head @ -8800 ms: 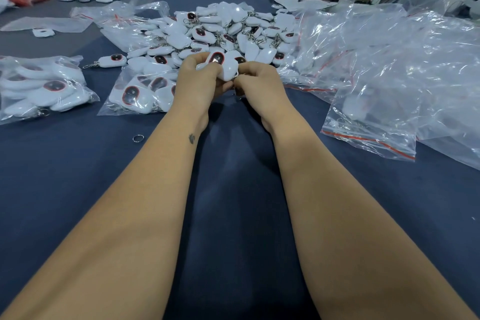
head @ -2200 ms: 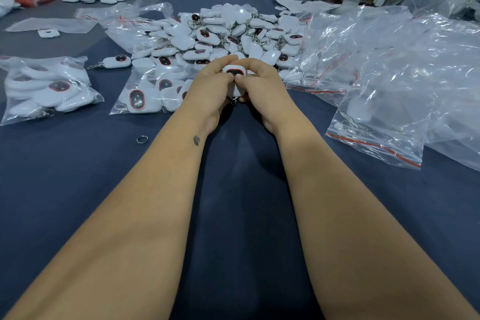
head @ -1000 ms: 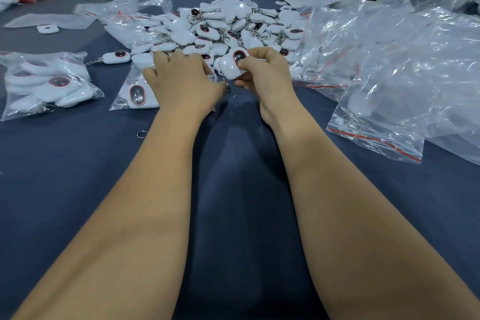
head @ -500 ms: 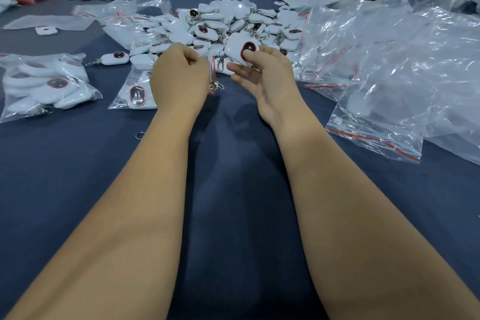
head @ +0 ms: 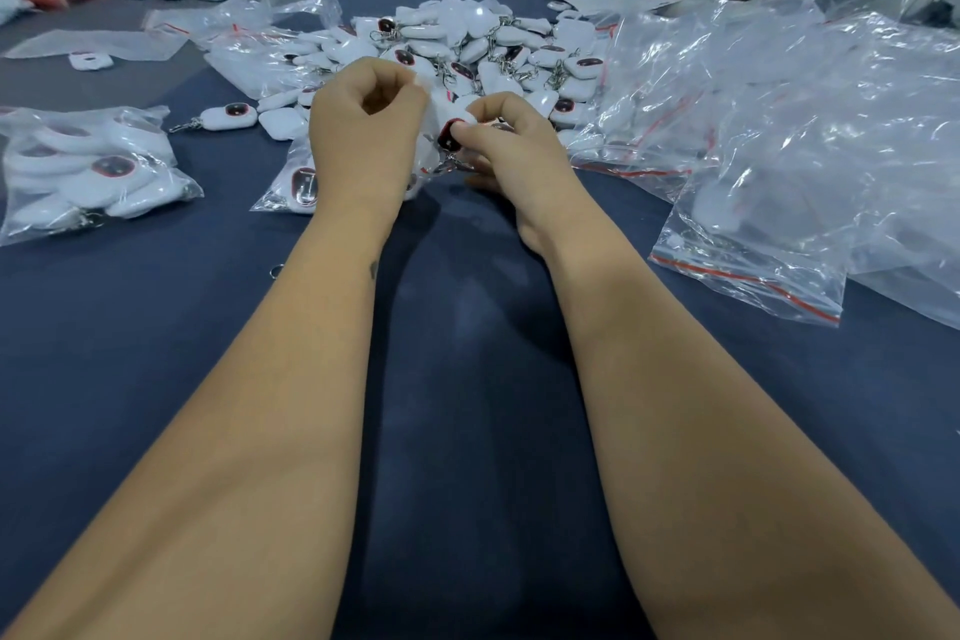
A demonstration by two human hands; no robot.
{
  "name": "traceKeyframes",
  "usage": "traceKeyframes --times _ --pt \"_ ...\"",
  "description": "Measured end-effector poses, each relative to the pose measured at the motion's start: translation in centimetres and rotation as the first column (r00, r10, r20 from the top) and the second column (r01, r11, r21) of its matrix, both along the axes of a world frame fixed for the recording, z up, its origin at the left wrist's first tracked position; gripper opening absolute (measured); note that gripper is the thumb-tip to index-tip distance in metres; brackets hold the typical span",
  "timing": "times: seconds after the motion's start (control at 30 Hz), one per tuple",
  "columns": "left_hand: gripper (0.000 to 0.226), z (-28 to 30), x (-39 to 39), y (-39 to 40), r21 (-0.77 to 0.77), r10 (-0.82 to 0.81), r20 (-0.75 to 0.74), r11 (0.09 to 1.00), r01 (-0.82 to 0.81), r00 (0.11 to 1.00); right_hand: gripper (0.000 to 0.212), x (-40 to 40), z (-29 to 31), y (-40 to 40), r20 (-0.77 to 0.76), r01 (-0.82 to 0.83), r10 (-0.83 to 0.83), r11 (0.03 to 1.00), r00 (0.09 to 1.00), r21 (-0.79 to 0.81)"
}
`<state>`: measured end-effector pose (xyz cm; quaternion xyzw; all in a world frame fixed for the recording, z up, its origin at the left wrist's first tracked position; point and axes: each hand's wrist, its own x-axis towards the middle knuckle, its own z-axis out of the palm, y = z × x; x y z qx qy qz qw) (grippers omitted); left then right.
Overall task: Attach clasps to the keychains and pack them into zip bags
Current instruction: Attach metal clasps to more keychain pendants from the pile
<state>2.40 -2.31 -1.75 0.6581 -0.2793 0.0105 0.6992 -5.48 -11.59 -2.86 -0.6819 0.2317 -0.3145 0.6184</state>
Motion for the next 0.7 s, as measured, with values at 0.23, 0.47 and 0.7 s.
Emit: traceKeyframes --times 0.23,0.47,0.7 --pt "0.005 0.1 -0.3 0.2 0.096 -0.006 0.114 0.995 -0.005 0.993 0.016 0.1 0.0 0.6 -0.031 -0.180 0.179 0.982 0.983 -0.064" --pt "0.006 0.4 -0.5 0.3 0.105 -0.005 0.150 0.994 -0.011 0.989 0.024 0.0 -0.2 0.7 -0.039 -0.146 0.142 0.979 0.989 -0.143" --pt "0.008 0.4 -1.3 -0.1 0.137 -0.110 0.192 0.987 0.085 0.975 0.018 0.7 -0.2 1.1 -0.159 0.106 -0.204 0.875 0.966 -0.473"
